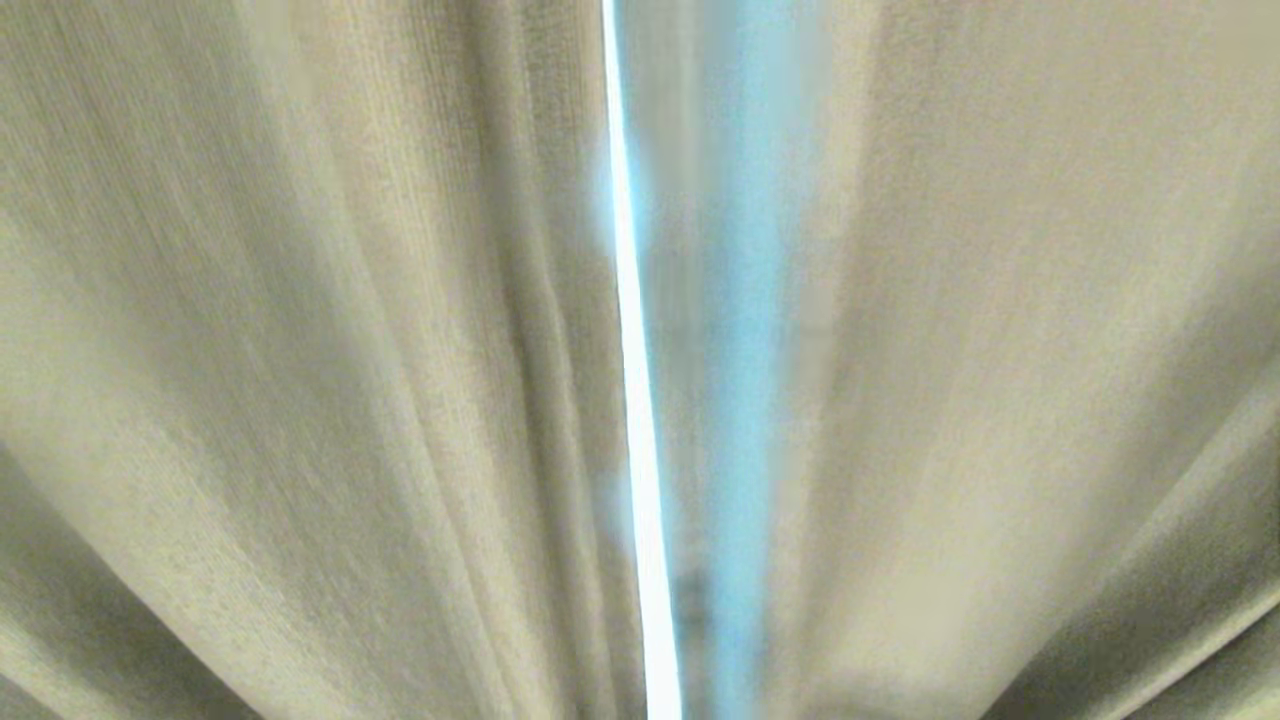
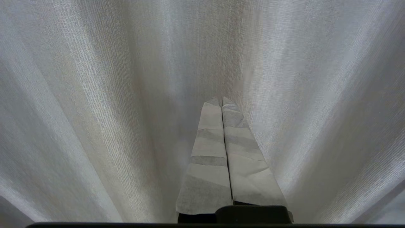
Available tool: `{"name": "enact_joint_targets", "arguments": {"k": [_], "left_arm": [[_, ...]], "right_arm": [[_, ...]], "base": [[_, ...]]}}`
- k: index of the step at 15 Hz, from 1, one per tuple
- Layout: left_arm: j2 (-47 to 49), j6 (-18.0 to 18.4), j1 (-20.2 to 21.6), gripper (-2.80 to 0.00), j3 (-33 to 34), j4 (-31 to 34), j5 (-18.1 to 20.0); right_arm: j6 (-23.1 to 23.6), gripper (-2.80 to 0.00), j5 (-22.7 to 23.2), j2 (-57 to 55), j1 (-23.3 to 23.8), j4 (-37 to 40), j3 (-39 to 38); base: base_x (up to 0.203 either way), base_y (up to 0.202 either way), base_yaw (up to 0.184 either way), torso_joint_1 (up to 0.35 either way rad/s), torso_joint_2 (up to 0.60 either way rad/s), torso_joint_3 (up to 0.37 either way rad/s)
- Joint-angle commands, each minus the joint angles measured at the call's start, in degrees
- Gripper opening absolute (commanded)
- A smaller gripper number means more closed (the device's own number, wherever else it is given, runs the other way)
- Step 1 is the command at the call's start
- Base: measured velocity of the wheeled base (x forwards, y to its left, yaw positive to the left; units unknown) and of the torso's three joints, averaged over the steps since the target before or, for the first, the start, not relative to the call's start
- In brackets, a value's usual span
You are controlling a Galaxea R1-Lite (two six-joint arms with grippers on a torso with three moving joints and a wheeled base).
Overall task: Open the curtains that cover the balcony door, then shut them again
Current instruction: Pull the outer curtains open on both sides
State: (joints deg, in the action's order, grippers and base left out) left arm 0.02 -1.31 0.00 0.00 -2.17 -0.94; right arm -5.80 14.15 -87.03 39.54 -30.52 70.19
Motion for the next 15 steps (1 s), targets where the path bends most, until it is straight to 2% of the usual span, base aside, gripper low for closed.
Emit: {"name": "enact_joint_targets", "arguments": {"k": [1, 5, 15], "left_arm": [[-0.02, -0.01, 0.00, -2.80, 0.00, -0.03, -0.03], [-0.02, -0.01, 0.00, -2.80, 0.00, -0.03, -0.03], [-0.02, -0.01, 0.00, -2.80, 0.00, -0.03, -0.03]], "right_arm": [[-0.08, -2.80, 0.08, -2.37, 2.03, 0.11, 0.63], [-0.17, -2.80, 0.17, -3.63, 4.43, 0.03, 0.65], [-0.17, -2.80, 0.52, -3.39, 5.09, 0.11, 0.28]], "base": [[0.000, 0.000, 0.000, 0.000, 0.00, 0.000], [0.000, 0.000, 0.000, 0.000, 0.00, 0.000], [0.000, 0.000, 0.000, 0.000, 0.00, 0.000]]}}
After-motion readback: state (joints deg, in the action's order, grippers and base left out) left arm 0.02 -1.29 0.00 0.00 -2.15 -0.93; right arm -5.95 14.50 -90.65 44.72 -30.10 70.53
